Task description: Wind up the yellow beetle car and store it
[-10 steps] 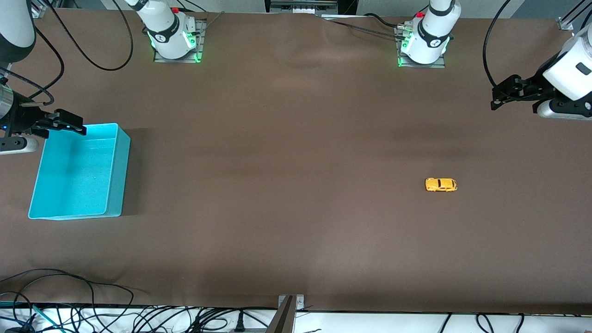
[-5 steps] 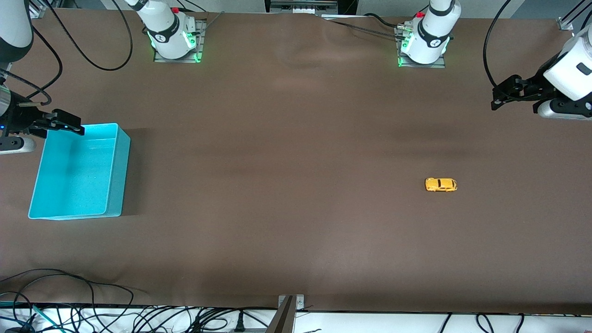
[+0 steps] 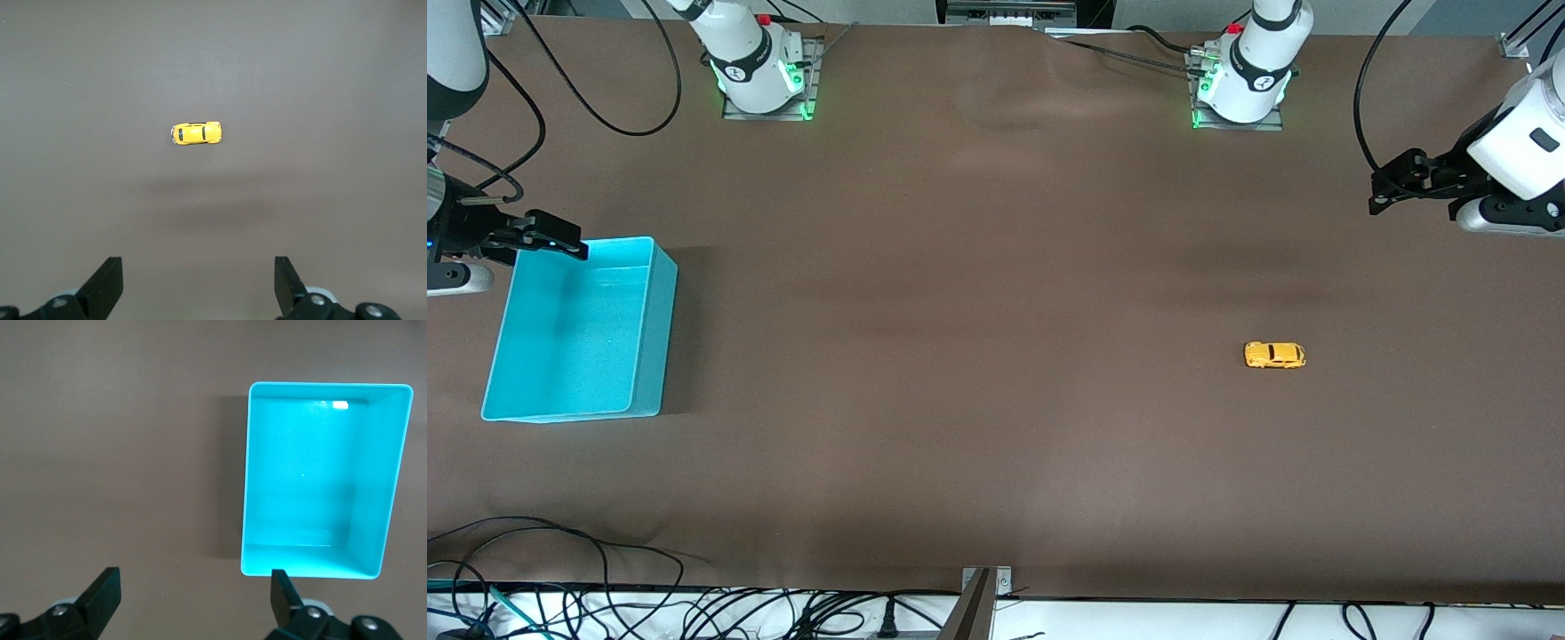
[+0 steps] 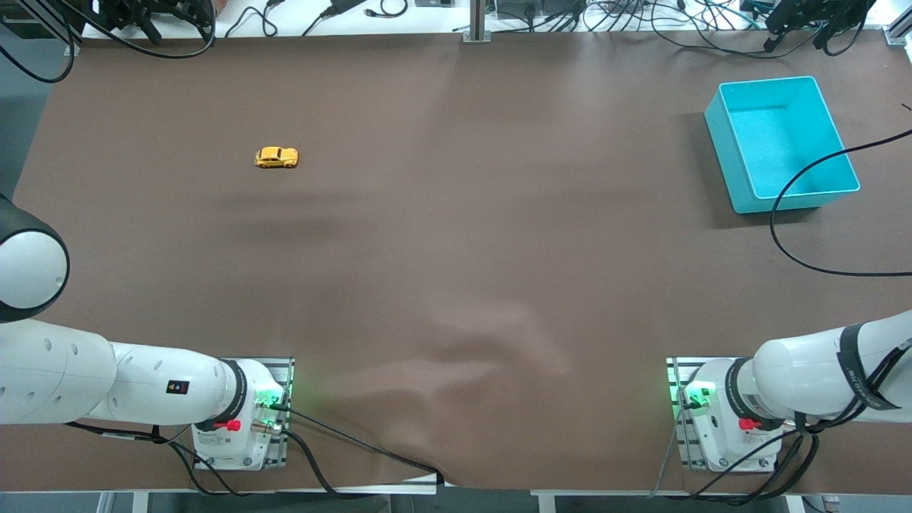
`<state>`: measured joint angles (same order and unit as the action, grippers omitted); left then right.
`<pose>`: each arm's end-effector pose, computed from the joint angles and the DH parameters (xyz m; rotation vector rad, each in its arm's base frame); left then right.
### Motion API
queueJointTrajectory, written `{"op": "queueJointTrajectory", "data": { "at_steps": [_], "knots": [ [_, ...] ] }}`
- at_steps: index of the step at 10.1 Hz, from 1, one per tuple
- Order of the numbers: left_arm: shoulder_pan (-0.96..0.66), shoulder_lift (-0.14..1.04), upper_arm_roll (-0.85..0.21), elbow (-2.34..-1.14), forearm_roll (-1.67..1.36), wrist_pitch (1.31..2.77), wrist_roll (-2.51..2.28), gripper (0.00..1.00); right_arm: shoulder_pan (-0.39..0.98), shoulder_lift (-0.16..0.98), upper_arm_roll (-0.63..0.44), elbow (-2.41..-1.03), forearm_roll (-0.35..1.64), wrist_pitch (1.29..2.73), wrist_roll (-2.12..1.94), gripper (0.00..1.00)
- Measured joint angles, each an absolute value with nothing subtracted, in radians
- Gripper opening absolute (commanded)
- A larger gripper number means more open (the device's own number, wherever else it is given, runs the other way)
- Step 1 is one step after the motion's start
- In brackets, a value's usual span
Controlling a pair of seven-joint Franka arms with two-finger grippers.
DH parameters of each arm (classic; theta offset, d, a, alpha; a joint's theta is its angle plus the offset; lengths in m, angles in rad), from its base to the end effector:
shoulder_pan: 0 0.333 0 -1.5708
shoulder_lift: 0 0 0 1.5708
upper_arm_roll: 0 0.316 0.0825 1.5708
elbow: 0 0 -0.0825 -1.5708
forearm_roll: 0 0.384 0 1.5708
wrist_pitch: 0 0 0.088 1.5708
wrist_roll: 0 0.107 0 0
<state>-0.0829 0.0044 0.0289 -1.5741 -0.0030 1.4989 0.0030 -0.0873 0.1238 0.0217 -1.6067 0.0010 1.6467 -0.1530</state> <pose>0.5469 -0.0299 0.6145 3.1370 -0.0896 -0.1250 0.5905 -0.0394 0.5428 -3.1231 -0.1363 0.1296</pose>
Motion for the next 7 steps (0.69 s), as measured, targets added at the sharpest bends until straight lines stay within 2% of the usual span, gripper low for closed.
{"op": "queueJointTrajectory", "data": {
  "at_steps": [7],
  "knots": [
    [-0.084, 0.056, 0.032, -1.574, -0.003, 1.505, 0.005, 1.0, -0.087, 0.131, 0.022, -1.607, 0.001, 1.647, -0.153, 1.0]
  ]
}}
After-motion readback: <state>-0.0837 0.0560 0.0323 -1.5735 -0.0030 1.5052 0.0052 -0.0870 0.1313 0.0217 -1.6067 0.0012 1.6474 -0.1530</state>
